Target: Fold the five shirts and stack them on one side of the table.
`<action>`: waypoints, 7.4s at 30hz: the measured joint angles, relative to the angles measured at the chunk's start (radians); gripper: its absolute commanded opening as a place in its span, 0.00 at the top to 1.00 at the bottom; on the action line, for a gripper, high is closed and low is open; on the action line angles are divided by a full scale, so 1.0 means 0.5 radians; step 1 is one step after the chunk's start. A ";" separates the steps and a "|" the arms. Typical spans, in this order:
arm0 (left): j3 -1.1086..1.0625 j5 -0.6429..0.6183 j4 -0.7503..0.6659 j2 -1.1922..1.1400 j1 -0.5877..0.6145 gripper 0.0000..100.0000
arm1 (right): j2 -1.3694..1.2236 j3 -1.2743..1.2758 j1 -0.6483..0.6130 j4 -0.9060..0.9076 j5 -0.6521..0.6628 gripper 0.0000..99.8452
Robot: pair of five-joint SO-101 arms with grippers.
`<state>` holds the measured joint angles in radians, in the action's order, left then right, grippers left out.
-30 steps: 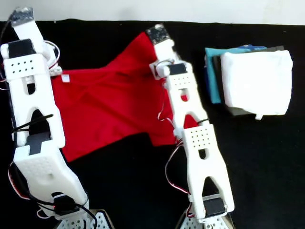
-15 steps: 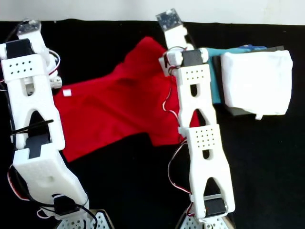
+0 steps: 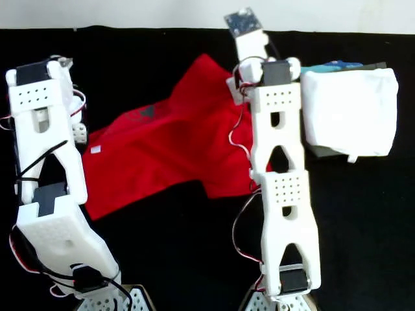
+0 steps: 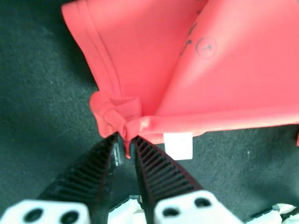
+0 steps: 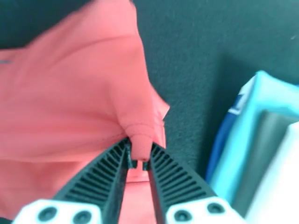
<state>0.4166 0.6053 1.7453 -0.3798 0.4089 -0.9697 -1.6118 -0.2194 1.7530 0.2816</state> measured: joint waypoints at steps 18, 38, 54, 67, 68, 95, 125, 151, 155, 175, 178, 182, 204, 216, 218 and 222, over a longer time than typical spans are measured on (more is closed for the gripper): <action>-1.359 0.000 -0.571 0.887 -0.003 0.99 | 1.200 2.108 0.028 -0.049 0.000 0.99; -1.718 0.000 -0.927 0.954 -0.061 0.90 | 2.108 3.793 0.055 -0.908 0.095 0.99; -1.169 0.000 -0.755 0.967 0.187 0.93 | 2.130 3.633 0.077 -0.832 0.215 0.87; -1.019 -0.135 -1.126 0.138 0.068 0.99 | 1.547 2.857 -0.273 -1.086 0.215 0.97; -0.957 -0.157 -1.126 0.071 0.068 0.99 | 1.436 2.759 -0.279 -1.111 0.215 0.97; 1.295 -0.331 -0.512 -1.430 0.295 0.99 | -0.614 0.408 -0.034 -1.169 0.215 0.97; 0.071 -0.381 -0.104 0.153 0.209 0.99 | 0.006 -0.068 -0.006 0.000 0.215 0.97; -1.479 -0.611 -1.820 0.282 0.310 0.99 | 1.881 3.102 -0.319 -0.562 0.178 0.97; -1.350 -0.614 -1.823 0.129 0.307 0.99 | 1.936 3.781 -0.319 -1.053 0.175 0.97; -1.138 -0.620 -1.442 0.175 0.310 0.99 | 2.274 4.207 -0.319 -1.120 0.313 0.97; -1.126 -0.694 -1.240 0.328 0.252 0.99 | 2.338 4.155 -0.331 -1.215 0.313 0.97; -1.255 -0.715 -1.148 0.463 0.092 0.99 | 2.130 4.130 -0.411 -1.356 0.261 0.97; -2.090 -0.724 -1.958 0.644 0.021 0.99 | 2.090 3.925 -0.522 -1.071 0.258 0.89; -2.093 -0.724 -1.958 0.644 0.021 0.99 | 1.927 3.956 -0.568 -0.767 0.835 0.74; -2.093 -0.724 -1.958 0.644 0.021 0.99 | 1.820 3.956 -0.580 -0.804 0.853 0.74; -2.093 -0.724 -1.958 0.644 0.021 0.99 | 1.596 3.956 -0.595 -0.914 0.865 0.74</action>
<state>-0.6299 0.2432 0.7664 -0.0575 0.4196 -0.1718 0.3659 -0.5171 1.2958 0.7142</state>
